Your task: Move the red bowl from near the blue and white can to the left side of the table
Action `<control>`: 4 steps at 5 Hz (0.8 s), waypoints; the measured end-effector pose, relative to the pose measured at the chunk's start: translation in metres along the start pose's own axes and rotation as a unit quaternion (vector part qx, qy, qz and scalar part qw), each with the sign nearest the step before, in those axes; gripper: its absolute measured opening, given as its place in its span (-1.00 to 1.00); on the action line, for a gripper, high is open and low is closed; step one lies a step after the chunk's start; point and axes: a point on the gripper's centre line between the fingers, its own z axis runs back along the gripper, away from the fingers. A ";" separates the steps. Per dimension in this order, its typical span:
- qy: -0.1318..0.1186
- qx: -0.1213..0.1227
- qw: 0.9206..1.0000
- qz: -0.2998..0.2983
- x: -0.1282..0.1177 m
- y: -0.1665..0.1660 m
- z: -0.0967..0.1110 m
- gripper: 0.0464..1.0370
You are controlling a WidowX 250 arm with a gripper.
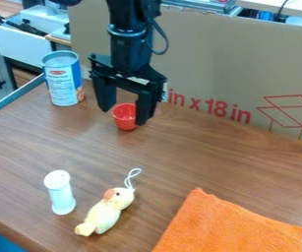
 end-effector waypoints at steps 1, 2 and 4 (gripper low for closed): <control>-0.003 -0.002 1.000 0.006 0.019 0.011 -0.013 0.93; -0.007 -0.008 1.000 -0.001 0.039 0.013 -0.022 0.93; 0.001 -0.010 1.000 -0.015 0.075 0.031 -0.042 0.93</control>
